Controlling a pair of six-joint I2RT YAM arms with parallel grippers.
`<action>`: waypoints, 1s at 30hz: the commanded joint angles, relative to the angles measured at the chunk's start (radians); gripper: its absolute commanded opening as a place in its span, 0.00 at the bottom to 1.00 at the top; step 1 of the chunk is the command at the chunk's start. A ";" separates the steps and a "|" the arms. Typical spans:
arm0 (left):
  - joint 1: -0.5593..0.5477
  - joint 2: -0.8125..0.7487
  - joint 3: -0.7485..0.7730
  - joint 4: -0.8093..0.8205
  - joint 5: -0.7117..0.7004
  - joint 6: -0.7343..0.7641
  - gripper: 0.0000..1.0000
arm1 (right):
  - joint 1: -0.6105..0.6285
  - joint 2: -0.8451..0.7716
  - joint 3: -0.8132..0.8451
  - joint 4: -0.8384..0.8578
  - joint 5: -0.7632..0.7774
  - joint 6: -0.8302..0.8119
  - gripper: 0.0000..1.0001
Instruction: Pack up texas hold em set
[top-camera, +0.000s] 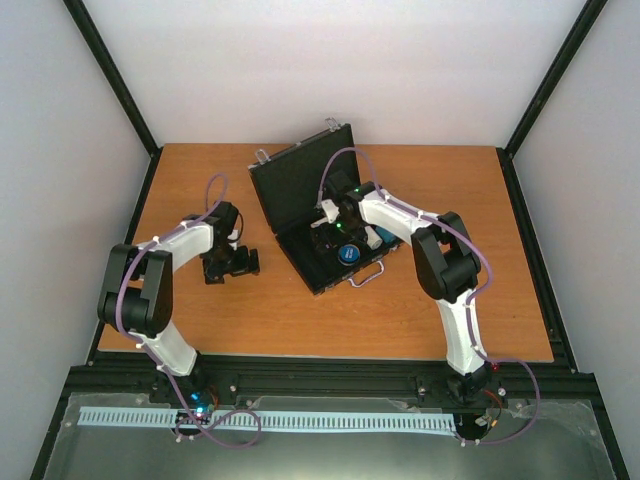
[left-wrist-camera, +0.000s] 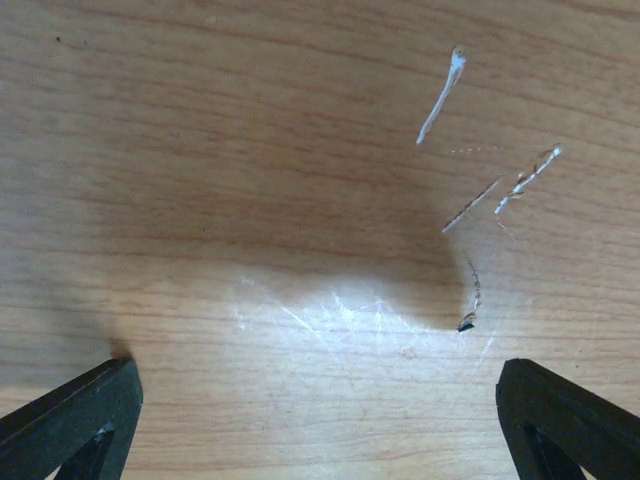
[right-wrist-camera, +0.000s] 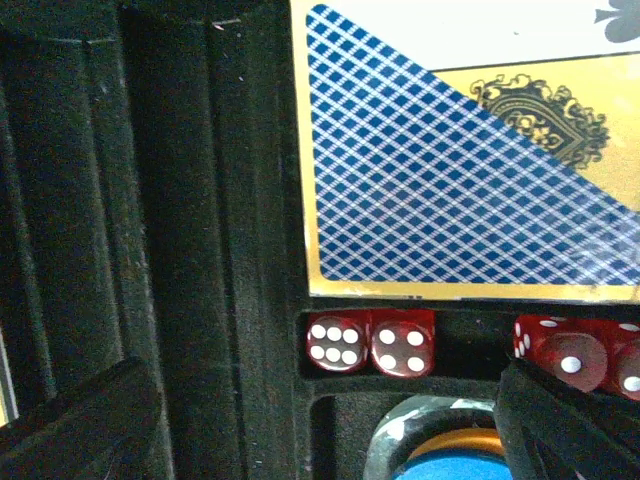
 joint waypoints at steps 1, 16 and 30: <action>0.007 0.038 0.015 0.026 0.008 0.024 1.00 | -0.010 -0.034 0.033 -0.018 0.041 0.003 0.92; 0.007 0.067 0.027 0.027 0.001 0.023 1.00 | -0.028 -0.034 0.076 -0.031 0.028 -0.003 0.92; 0.007 0.086 0.053 0.016 0.000 0.019 1.00 | -0.052 0.033 0.053 -0.028 -0.003 -0.018 0.92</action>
